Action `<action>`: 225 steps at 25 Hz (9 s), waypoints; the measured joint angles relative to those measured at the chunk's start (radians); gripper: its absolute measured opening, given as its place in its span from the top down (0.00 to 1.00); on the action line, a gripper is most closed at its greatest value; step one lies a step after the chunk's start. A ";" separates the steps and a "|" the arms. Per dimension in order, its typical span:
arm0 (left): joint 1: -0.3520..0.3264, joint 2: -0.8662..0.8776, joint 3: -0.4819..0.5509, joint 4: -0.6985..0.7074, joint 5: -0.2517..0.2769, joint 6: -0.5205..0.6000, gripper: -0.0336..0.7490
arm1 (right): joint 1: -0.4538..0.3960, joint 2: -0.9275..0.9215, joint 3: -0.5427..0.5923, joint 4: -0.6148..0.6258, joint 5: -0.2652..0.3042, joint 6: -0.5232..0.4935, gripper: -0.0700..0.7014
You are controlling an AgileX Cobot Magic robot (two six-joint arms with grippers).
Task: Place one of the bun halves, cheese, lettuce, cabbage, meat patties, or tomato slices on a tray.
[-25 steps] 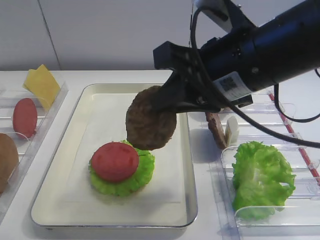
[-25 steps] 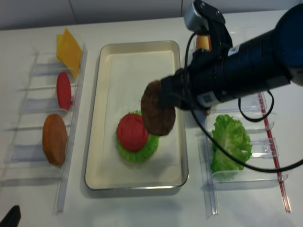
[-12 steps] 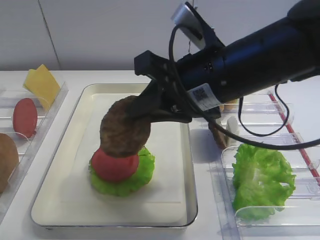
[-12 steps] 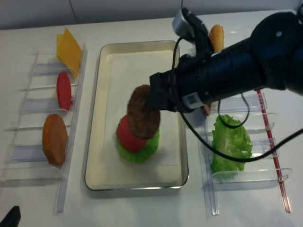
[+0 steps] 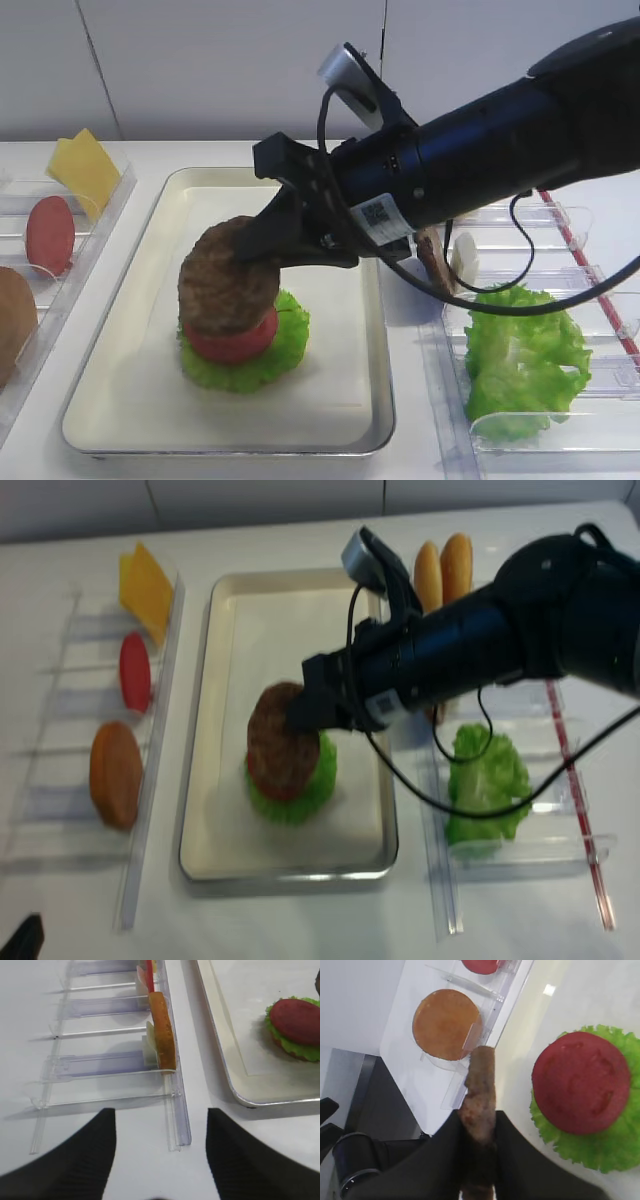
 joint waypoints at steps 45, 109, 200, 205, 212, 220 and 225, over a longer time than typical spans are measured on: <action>0.000 0.000 0.000 0.000 0.000 0.000 0.43 | -0.141 0.340 0.000 0.314 0.333 -0.290 0.71; 0.000 0.000 0.000 0.000 0.000 0.000 0.43 | -0.141 0.400 -0.008 0.324 0.351 -0.297 0.44; 0.000 0.000 0.000 0.000 -0.002 0.000 0.43 | -0.141 -0.146 -0.547 -1.117 0.439 0.540 0.44; 0.000 0.000 0.000 0.000 -0.002 0.000 0.43 | -0.141 -0.258 -0.507 -1.133 0.441 0.579 0.44; 0.000 0.000 0.000 0.000 -0.002 0.000 0.44 | -0.141 -0.473 -0.321 -1.136 0.416 0.593 0.47; 0.000 0.000 0.000 0.000 -0.002 0.000 0.44 | -0.141 -0.735 -0.081 -1.159 0.356 0.624 0.55; 0.000 0.000 0.000 0.000 -0.002 0.000 0.44 | -0.141 -0.897 0.050 -1.183 0.349 0.649 0.56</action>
